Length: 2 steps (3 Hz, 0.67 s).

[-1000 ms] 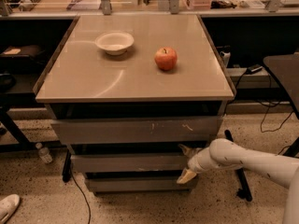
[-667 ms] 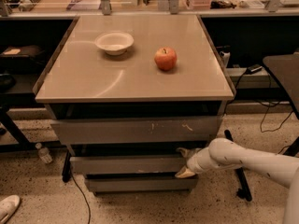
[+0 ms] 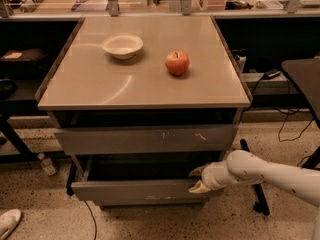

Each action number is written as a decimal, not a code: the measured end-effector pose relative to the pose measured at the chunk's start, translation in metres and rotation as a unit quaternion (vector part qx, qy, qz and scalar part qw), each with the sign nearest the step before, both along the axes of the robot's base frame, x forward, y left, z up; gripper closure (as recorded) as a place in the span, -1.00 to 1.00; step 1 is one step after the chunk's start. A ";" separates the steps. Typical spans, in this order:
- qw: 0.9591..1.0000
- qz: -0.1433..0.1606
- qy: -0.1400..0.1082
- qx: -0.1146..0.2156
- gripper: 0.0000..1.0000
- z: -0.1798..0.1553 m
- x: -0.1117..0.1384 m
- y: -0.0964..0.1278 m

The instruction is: Open middle drawer

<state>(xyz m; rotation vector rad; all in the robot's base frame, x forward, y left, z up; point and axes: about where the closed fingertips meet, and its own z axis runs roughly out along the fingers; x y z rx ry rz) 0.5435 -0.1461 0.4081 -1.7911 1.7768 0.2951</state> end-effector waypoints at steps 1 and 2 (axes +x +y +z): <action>1.000 0.000 0.000 0.000 0.71 0.000 0.000 0.000; 1.000 0.000 0.000 0.000 0.24 0.000 0.000 0.000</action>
Offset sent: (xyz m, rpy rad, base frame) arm 0.0000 0.0000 0.0000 0.0000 0.0000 0.0000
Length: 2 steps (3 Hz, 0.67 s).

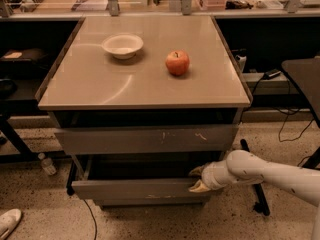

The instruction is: Open middle drawer

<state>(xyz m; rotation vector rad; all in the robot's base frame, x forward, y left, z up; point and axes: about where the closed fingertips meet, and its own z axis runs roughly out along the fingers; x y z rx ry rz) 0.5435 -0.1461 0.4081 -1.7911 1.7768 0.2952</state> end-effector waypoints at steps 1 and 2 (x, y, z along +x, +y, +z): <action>1.000 -0.006 0.008 0.010 -0.22 0.000 0.002 0.000; 0.999 -0.003 0.028 0.023 -0.19 0.002 -0.037 -0.012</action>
Offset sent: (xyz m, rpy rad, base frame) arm -0.1049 -0.0435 -0.0003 0.0731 0.1268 -0.0144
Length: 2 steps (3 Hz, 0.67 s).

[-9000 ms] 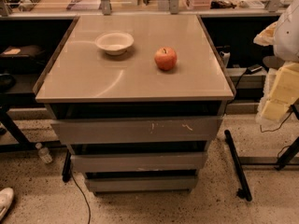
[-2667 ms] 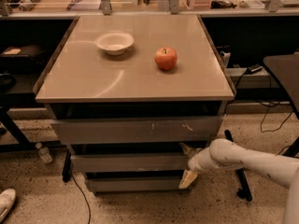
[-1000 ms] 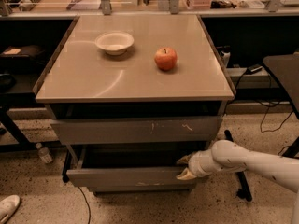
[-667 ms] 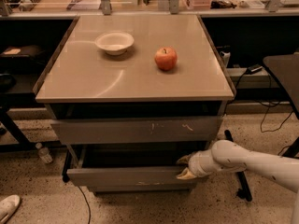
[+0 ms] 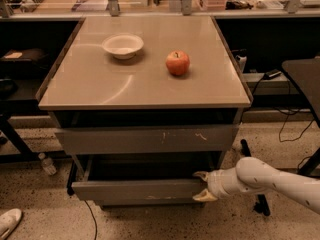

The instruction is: Open middle drawer

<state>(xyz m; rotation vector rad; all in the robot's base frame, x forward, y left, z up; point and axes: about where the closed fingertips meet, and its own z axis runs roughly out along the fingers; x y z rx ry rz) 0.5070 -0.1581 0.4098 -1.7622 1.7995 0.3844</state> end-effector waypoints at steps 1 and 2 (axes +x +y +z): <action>1.000 0.002 0.009 0.002 0.31 0.010 -0.058 -0.022; 1.000 0.002 0.008 0.002 0.78 0.017 -0.070 -0.026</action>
Offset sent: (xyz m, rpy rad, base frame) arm -0.1722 -0.0653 0.0403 -0.0034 0.0069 -0.0083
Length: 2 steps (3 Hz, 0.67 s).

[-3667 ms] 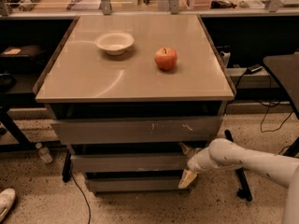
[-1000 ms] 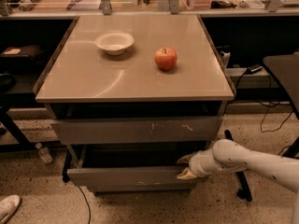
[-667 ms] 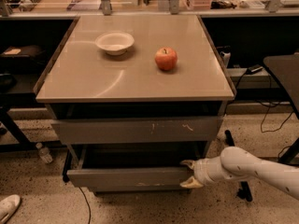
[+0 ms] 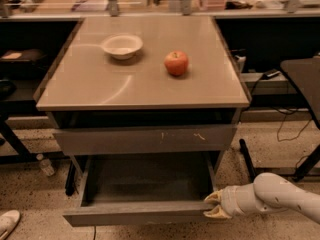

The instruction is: Open middle drawer

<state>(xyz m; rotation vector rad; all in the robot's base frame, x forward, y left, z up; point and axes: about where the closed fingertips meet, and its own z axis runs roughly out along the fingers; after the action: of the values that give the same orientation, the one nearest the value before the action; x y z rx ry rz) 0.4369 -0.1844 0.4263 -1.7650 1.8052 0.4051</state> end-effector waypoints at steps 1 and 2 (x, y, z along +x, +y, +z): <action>1.000 0.000 0.000 0.000 1.00 0.003 -0.001 0.000; 1.000 0.000 0.000 0.000 0.63 0.003 -0.001 0.000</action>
Offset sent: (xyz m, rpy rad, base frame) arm -0.0004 -0.0001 0.0031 0.0000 0.0000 0.0000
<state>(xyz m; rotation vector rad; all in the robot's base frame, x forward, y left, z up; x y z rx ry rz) 0.4364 -0.1844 0.4294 -1.7650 1.8052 0.4052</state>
